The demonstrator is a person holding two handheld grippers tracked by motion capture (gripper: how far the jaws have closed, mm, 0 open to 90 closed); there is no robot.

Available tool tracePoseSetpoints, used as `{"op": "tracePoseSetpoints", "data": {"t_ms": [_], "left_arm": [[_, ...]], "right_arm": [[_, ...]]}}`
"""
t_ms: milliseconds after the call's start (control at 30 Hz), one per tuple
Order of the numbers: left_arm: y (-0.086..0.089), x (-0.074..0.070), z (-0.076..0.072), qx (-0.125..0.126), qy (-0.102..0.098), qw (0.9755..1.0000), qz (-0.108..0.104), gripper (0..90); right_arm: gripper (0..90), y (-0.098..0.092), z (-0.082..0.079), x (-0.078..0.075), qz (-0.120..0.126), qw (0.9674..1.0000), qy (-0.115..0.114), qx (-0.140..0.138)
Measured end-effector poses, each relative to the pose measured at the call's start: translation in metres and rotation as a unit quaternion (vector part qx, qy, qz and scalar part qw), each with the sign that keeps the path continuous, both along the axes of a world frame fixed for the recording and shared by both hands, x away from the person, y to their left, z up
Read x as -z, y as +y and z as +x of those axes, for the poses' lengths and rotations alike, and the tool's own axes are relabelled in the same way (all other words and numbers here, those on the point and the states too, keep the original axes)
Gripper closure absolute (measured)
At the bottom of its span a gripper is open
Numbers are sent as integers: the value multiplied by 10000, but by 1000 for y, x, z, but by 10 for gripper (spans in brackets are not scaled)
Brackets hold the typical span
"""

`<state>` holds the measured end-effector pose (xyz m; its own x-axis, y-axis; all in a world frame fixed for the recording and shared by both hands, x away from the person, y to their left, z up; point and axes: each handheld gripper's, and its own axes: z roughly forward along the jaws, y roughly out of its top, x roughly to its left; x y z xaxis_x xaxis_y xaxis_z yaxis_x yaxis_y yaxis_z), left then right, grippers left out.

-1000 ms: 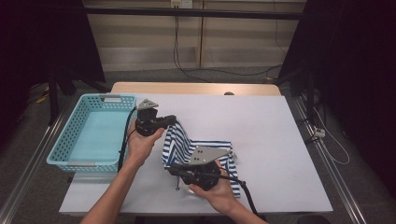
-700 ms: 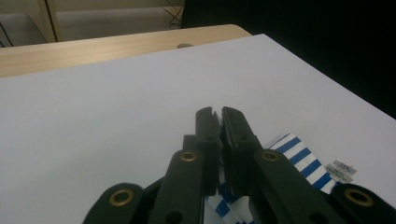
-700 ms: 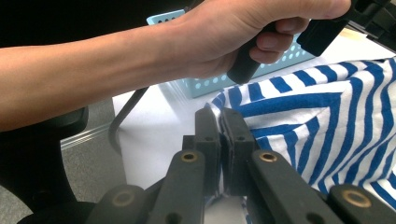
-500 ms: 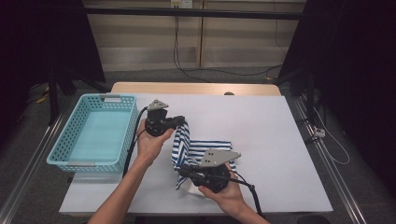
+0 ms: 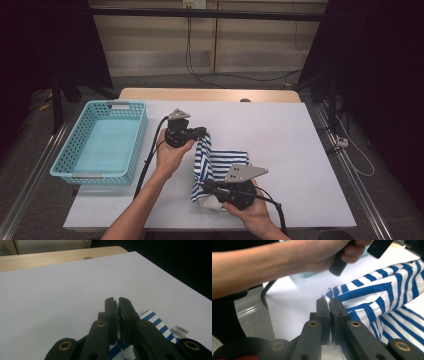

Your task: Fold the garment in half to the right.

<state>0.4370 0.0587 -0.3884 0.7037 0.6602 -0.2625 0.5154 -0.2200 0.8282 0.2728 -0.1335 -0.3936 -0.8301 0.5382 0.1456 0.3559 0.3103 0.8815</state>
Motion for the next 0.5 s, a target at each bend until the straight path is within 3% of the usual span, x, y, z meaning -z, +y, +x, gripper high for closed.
{"op": "tracePoseSetpoints", "data": {"t_ms": [100,133,467,500], "left_arm": [[-3,2,1,21,7,10000,35,862],[-4,3,1,20,73,10000,-39,861],[-18,13,3,183,156,9997,-2,862],[-21,14,2,156,241,9996,-59,862]], "right_arm": [[875,-6,0,5,13,9999,110,44],[874,-7,0,6,-15,9999,102,67],[873,-20,-5,13,-145,9996,163,179],[873,-21,-5,14,-119,9995,210,215]]}}
